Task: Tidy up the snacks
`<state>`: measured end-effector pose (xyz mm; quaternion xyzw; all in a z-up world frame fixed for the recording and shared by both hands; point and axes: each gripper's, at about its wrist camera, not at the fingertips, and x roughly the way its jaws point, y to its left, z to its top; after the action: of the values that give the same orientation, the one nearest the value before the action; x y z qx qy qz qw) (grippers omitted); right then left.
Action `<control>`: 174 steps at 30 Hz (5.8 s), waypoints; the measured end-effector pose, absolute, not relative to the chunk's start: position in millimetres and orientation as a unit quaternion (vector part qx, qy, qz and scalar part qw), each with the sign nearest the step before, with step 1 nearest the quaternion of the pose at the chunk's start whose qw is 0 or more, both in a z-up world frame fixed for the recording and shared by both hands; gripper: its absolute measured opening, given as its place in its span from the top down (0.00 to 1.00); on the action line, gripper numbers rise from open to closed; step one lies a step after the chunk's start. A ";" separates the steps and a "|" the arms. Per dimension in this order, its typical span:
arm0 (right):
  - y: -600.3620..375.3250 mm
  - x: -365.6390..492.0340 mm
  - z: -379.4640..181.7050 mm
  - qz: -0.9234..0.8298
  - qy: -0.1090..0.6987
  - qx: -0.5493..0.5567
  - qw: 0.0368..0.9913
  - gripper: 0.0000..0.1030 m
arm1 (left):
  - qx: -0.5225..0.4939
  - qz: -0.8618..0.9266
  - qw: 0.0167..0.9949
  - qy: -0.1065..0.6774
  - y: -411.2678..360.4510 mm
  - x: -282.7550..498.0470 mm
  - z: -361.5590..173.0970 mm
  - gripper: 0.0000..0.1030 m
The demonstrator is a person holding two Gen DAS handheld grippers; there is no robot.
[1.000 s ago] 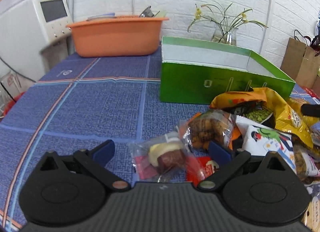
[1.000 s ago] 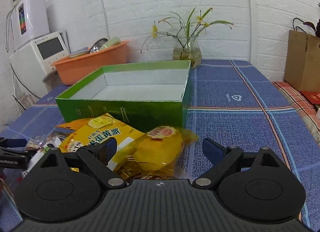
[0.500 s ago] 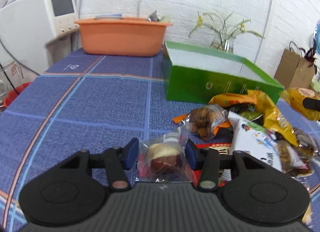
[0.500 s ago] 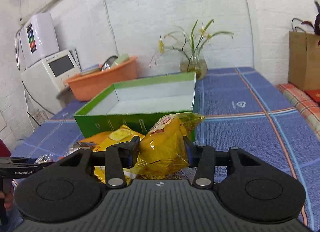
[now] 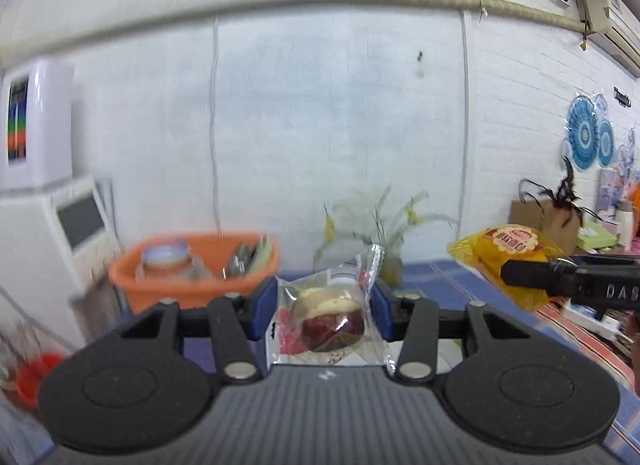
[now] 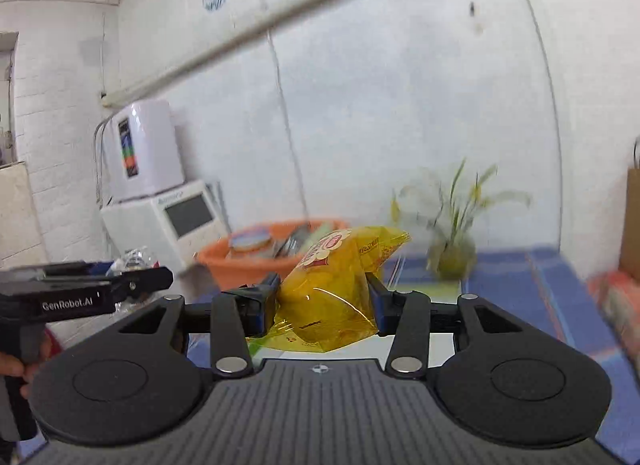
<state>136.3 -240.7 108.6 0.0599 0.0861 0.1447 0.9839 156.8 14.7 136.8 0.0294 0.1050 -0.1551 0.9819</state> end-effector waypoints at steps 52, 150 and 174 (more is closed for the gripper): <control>-280.1 135.0 -8.3 0.169 0.251 0.221 0.927 0.02 | 0.054 -0.218 0.959 0.173 -22.0 135.6 -3.9 0.02; -181.3 131.9 1.0 0.273 0.337 0.200 0.879 0.41 | 0.006 -0.259 0.937 0.233 20.8 83.7 -25.8 0.47; -236.9 238.9 44.2 0.229 0.175 0.193 0.938 0.44 | -0.005 -0.274 0.945 0.178 -35.2 233.9 42.0 0.47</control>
<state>238.9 -236.9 44.2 0.1925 0.1745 0.2291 0.9381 233.9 -35.2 42.0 -0.0052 0.1782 -0.2743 0.9450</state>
